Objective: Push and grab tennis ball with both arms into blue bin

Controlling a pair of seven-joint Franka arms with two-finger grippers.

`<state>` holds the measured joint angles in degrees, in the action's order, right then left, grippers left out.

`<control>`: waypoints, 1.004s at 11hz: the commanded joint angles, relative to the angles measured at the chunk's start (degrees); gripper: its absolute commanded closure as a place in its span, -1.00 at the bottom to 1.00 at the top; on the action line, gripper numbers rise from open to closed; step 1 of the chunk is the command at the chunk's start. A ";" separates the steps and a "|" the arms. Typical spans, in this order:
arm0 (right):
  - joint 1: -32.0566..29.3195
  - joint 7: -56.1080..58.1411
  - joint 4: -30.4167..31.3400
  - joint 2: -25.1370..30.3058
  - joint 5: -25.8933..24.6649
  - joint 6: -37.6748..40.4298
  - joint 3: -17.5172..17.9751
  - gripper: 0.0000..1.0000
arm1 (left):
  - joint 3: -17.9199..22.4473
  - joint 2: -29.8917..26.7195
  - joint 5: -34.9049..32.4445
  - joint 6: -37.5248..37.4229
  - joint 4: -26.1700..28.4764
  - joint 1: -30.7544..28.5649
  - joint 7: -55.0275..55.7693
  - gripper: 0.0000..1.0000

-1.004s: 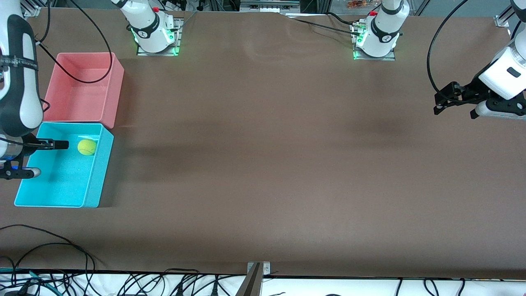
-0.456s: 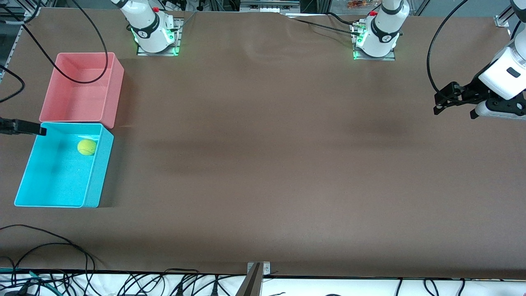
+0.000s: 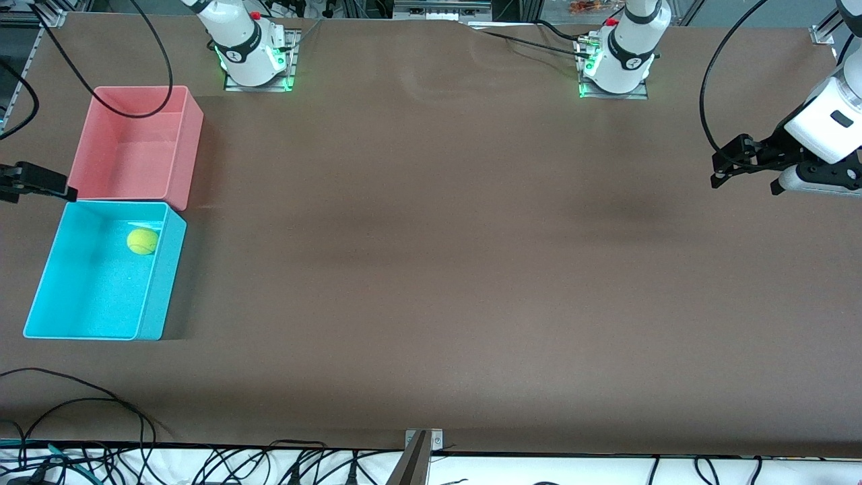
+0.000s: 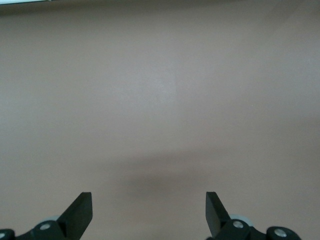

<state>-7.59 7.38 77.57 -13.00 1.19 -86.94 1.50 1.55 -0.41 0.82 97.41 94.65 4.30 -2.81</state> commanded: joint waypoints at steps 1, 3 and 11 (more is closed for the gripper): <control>2.84 0.18 22.08 14.31 -0.39 -13.94 -0.96 -1.00 | 0.12 -0.47 1.20 -0.03 0.27 -0.35 -1.49 -1.00; 8.71 -0.17 22.71 14.23 -1.45 -14.57 -6.39 -1.00 | 0.12 -0.47 1.20 -0.03 0.27 -0.26 -1.49 -1.00; 8.74 -0.07 24.12 12.30 2.50 -17.12 -5.98 -1.00 | 0.12 -0.30 1.03 -0.03 0.27 -0.43 -1.49 -1.00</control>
<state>0.53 7.50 100.64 -1.80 2.49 -103.64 -4.08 1.60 -0.36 0.82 97.41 94.65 4.28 -2.81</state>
